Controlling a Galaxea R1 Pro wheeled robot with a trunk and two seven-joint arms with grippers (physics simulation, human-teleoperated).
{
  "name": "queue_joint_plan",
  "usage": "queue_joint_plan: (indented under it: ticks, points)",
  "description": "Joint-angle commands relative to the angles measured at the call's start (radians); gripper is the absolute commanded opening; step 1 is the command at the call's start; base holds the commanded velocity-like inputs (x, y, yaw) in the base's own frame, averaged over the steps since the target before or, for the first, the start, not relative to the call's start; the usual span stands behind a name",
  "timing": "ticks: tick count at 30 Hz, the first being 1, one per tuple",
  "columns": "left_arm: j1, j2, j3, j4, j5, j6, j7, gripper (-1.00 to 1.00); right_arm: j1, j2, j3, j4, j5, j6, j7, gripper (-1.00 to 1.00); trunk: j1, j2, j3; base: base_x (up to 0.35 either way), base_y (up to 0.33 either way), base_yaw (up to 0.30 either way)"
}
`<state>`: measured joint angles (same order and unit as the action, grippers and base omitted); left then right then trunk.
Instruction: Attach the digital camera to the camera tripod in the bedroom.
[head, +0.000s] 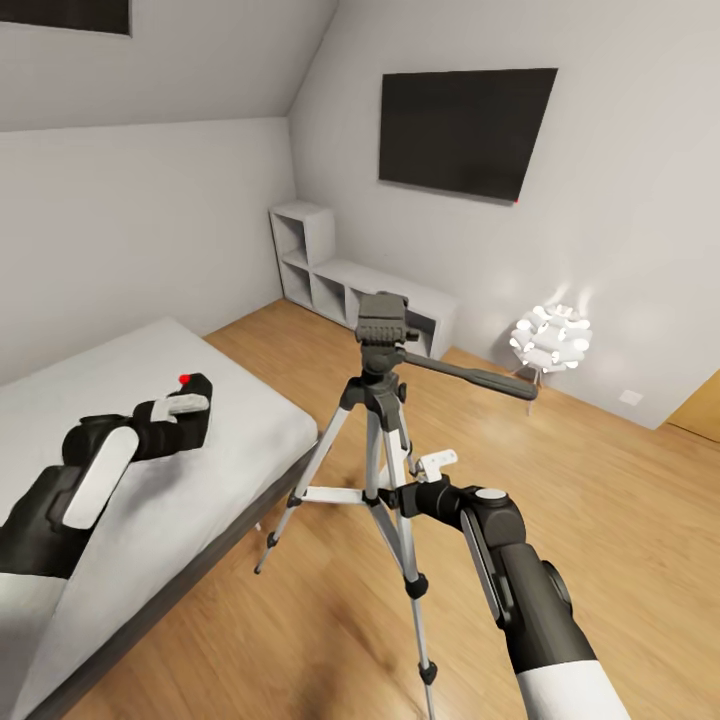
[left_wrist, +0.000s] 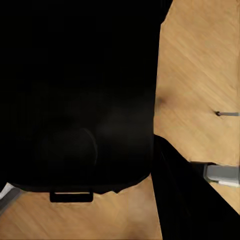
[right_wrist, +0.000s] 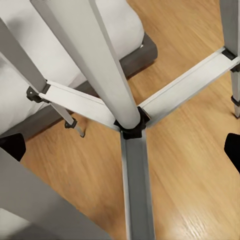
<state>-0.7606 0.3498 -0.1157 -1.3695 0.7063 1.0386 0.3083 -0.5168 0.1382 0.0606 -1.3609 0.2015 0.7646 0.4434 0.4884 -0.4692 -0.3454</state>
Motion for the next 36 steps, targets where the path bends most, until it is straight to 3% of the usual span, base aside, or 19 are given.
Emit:
queue_joint_plan:
  ticks: [1,2,5,8,10,13,17,20,31,36]
  points:
    - [-0.03,0.003,-0.002,0.015,0.011,0.003,0.01,-1.0,-0.001,0.0,-0.001,-0.001,0.013,0.003,0.008,1.0,0.0,-0.002,-0.002,0.0,0.0,0.0]
    - [-0.088,0.005,-0.001,0.05,0.011,0.004,0.01,-1.0,-0.002,0.0,-0.001,-0.001,0.012,0.003,0.008,1.0,0.0,-0.002,-0.002,0.0,0.0,0.0]
    - [-0.178,0.007,-0.001,0.107,0.01,0.005,0.01,-1.0,-0.003,0.0,-0.001,0.0,0.013,0.003,0.008,1.0,0.0,-0.002,-0.002,0.0,0.0,0.0]
    - [-0.375,0.004,-0.001,0.243,0.011,0.007,0.011,-1.0,-0.003,0.0,-0.001,0.0,0.015,0.002,0.008,1.0,0.0,-0.002,-0.002,0.0,0.0,0.0]
    - [-0.449,-0.002,-0.001,0.289,0.011,0.007,0.01,-1.0,-0.003,0.0,-0.001,0.0,0.017,0.002,0.008,1.0,0.0,-0.002,-0.002,0.0,0.0,0.0]
    - [-0.505,-0.017,-0.001,0.324,0.011,0.007,0.01,-1.0,-0.002,0.0,-0.001,0.0,0.017,0.002,0.008,1.0,0.0,-0.002,-0.002,0.0,0.0,0.0]
    - [-0.481,-0.04,-0.015,0.324,0.018,0.006,0.012,-1.0,-0.002,-0.02,-0.005,0.022,0.018,0.009,0.033,1.0,0.0,-0.002,-0.002,0.0,0.0,0.0]
    - [-0.464,-0.04,-0.015,0.307,0.032,0.001,0.009,-1.0,-0.002,-0.003,-0.005,0.039,0.022,0.011,0.016,1.0,0.0,-0.002,-0.002,0.0,0.0,0.0]
    - [-0.401,-0.103,-0.015,0.247,0.039,-0.002,0.064,-1.0,-0.002,-0.063,-0.001,0.065,0.015,0.008,0.006,1.0,0.0,-0.002,-0.002,0.0,0.0,0.0]
    - [-0.373,-0.131,-0.013,0.233,0.039,0.0,0.095,-1.0,-0.002,-0.064,-0.001,0.065,0.017,0.01,0.008,1.0,0.0,-0.002,-0.002,0.0,0.0,0.0]
